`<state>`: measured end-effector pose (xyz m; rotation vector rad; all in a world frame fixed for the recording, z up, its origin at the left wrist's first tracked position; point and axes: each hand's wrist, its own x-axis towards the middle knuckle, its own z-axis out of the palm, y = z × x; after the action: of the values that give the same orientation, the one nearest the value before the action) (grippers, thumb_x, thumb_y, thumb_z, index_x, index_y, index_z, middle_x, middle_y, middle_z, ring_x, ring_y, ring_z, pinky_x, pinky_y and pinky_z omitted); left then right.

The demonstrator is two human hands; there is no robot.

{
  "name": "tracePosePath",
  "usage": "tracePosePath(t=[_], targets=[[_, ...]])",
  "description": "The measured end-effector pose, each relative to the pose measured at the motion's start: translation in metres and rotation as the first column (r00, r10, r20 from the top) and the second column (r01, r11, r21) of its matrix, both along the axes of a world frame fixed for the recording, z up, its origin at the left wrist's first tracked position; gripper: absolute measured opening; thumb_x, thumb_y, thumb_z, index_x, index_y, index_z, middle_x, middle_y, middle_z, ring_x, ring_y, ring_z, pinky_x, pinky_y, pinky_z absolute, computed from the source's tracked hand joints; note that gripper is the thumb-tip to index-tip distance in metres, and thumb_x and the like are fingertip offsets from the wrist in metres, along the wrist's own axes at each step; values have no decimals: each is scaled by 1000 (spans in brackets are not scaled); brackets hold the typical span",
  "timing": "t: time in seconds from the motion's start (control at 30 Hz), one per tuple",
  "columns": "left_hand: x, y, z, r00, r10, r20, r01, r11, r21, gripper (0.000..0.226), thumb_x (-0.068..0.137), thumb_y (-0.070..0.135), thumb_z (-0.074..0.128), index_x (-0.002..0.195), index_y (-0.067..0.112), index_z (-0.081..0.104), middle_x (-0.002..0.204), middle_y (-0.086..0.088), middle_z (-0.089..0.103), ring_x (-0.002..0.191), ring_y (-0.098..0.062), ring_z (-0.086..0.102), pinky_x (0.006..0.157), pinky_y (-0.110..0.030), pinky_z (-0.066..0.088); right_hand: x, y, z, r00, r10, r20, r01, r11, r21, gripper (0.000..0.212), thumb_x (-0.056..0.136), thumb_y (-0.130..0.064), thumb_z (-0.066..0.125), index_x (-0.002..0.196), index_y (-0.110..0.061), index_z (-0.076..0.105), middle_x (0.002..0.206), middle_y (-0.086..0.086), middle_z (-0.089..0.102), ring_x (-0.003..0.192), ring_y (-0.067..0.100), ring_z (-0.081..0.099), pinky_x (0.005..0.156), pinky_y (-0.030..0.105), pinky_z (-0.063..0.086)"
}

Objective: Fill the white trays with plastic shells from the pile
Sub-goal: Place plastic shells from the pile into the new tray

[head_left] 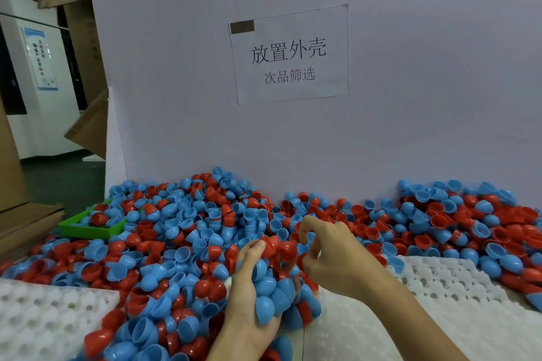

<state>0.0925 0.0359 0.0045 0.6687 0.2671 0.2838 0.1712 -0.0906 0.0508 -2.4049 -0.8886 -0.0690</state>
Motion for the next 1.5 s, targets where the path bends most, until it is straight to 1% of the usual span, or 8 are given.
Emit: tracePosePath(t=[0.13,0.33,0.57,0.8,0.93,1.2,1.3,1.5], targets=[[-2,-2,2,1000,4,-12,-4,1000,5,71,70,34,76,132,4,59,123,-27,66,87,-34,70,74,-46,60,-3,-6,7,998,37,-41,-38,999,-18,37,87,-4,60,106,-34,50,88,-4,62,74,21,68,65,32,62],[-4,-1,4,999,2,-32,-1,1000,18,71,70,32,76,133,3,58,126,-27,64,97,-37,67,74,-45,60,-2,-5,9,999,33,-37,-34,999,-12,41,89,-1,60,105,-36,44,78,-7,49,60,9,54,47,17,44],[-4,-1,0,997,-58,-48,63,993,99,67,65,32,79,127,11,65,116,-22,72,107,-39,70,85,-49,59,-4,-5,9,996,83,-34,-86,993,-79,38,87,-10,65,107,-36,46,85,-5,61,77,18,65,71,31,60],[-2,0,-2,998,-49,-42,54,989,137,64,65,30,79,124,9,67,113,-22,72,105,-40,71,82,-47,61,3,-6,6,1000,7,0,-7,997,-80,39,84,-11,68,107,-36,47,81,-7,54,67,11,57,51,17,42],[-1,1,-6,998,-49,-45,57,981,187,60,66,29,81,121,8,69,114,-24,71,109,-43,68,98,-57,53,3,-7,5,1000,-26,5,26,996,-80,44,83,-9,70,110,-35,47,79,-11,50,63,9,54,43,15,38],[-1,5,-6,999,-33,-4,33,973,227,59,67,30,79,121,10,68,114,-23,72,103,-40,71,82,-52,60,4,-7,4,1000,26,-16,-27,996,-82,38,86,-15,65,119,-32,56,74,-12,54,61,7,57,50,17,44],[-3,9,-5,998,-41,43,34,989,146,61,63,28,78,120,7,69,111,-20,74,93,-34,75,65,-40,61,4,-11,9,984,145,-109,-152,987,-60,35,93,-26,56,128,-30,60,102,-10,68,81,5,65,72,18,54],[-4,8,-4,994,-77,82,63,984,164,66,64,29,77,125,5,65,115,-23,72,102,-37,72,77,-45,62,3,-15,15,949,263,-177,-248,964,99,29,99,-41,54,113,-23,73,95,-22,70,89,-10,65,72,7,51]])
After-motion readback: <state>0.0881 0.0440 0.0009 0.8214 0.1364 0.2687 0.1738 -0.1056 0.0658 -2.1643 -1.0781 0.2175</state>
